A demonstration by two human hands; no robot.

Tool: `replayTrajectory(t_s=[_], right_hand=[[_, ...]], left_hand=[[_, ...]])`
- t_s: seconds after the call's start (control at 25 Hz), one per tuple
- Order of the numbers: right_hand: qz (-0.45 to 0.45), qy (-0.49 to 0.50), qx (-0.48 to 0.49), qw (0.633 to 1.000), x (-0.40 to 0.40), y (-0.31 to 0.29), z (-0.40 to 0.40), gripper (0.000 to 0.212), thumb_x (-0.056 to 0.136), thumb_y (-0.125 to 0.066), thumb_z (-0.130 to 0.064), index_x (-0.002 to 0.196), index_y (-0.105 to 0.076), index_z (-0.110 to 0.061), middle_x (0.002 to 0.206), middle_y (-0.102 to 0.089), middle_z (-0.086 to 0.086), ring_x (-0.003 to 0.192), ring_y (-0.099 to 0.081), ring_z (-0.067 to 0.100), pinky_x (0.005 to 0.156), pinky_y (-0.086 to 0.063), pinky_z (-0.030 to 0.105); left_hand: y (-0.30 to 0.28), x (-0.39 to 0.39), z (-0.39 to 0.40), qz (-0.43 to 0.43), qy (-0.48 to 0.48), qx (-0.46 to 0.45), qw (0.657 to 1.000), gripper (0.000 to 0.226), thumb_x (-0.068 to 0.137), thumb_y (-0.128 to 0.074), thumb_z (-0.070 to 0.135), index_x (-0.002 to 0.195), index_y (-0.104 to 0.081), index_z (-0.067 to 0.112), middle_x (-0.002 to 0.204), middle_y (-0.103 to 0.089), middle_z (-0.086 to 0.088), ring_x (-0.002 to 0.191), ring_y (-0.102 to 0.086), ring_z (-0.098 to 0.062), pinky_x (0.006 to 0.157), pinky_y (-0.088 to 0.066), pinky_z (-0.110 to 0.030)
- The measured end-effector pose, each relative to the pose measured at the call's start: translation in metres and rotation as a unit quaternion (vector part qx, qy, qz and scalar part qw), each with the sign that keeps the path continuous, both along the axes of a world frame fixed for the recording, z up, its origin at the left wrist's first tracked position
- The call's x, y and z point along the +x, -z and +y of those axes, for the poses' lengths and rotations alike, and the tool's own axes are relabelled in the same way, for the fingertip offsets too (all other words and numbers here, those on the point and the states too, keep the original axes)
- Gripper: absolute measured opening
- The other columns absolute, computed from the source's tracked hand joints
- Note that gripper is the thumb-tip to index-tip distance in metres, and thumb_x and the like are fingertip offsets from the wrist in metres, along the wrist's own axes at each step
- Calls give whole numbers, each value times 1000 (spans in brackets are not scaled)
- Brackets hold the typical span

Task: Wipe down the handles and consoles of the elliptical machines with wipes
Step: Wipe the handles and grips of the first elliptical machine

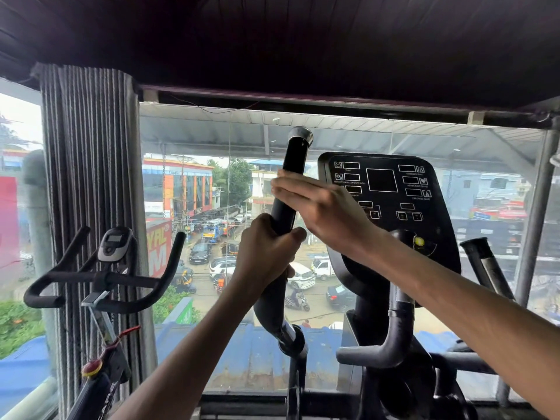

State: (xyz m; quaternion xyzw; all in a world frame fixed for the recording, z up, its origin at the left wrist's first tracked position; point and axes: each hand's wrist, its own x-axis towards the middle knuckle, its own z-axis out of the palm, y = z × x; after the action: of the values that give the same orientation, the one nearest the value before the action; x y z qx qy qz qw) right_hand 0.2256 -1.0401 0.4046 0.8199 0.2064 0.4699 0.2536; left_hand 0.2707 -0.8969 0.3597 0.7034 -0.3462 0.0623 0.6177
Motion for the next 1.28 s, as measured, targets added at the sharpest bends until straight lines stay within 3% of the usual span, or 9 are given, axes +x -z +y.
replayTrajectory(t_s=[0.16,0.32,0.4,0.56,0.8,1.04,1.16,1.28], right_hand=[[-16,-19,14,1000,-7,-1,-13,46,93,-38,7,132,-62,2,138,-61,14,134,-54,27,102,-53,43],[-5,18,34,999,3,-5,6,41,92,-44,6,127,-64,4,133,-63,16,131,-56,31,92,-58,47],[4,6,17,1000,-3,10,12,40,93,-44,8,128,-63,5,134,-63,16,135,-53,30,96,-56,45],[-13,-17,7,1000,-21,21,0,46,95,-37,9,134,-60,3,139,-60,15,136,-52,28,103,-52,41],[-18,10,94,995,-11,32,29,44,94,-35,3,127,-64,4,135,-63,14,134,-54,29,89,-59,47],[-39,-45,63,996,-30,55,23,47,108,-22,-1,127,-65,5,135,-63,15,133,-55,28,98,-55,42],[-37,-18,98,994,-21,46,28,43,100,-31,5,127,-64,5,133,-64,16,131,-56,30,95,-56,45],[-41,-35,74,996,-29,73,44,35,105,-36,3,123,-66,5,133,-64,16,134,-54,29,97,-55,41]], left_hand=[[17,-10,6,18,6,-45,999,48,90,-61,50,84,-53,2,57,-62,-13,39,-61,-30,42,-49,-37],[21,-12,9,141,66,-100,983,87,96,-19,70,68,-58,-2,54,-58,-19,40,-57,-31,43,-46,-30],[23,-12,9,176,95,-108,974,94,93,-8,74,65,-57,-1,55,-55,-21,40,-54,-29,46,-45,-30],[22,-13,11,222,136,-119,958,94,89,-2,77,70,-51,0,53,-50,-20,37,-48,-25,42,-42,-26],[19,-21,18,220,162,-105,956,93,91,2,75,80,-52,0,57,-48,-18,40,-47,-23,42,-41,-25],[18,-23,20,223,190,-112,950,95,89,7,74,81,-53,2,57,-46,-16,44,-44,-22,45,-39,-25],[18,-21,22,219,200,-106,949,95,88,9,75,86,-54,2,62,-47,-18,45,-46,-24,45,-42,-27],[19,-24,25,217,224,-119,943,98,88,8,74,89,-59,2,76,-53,-20,55,-53,-27,51,-42,-29]])
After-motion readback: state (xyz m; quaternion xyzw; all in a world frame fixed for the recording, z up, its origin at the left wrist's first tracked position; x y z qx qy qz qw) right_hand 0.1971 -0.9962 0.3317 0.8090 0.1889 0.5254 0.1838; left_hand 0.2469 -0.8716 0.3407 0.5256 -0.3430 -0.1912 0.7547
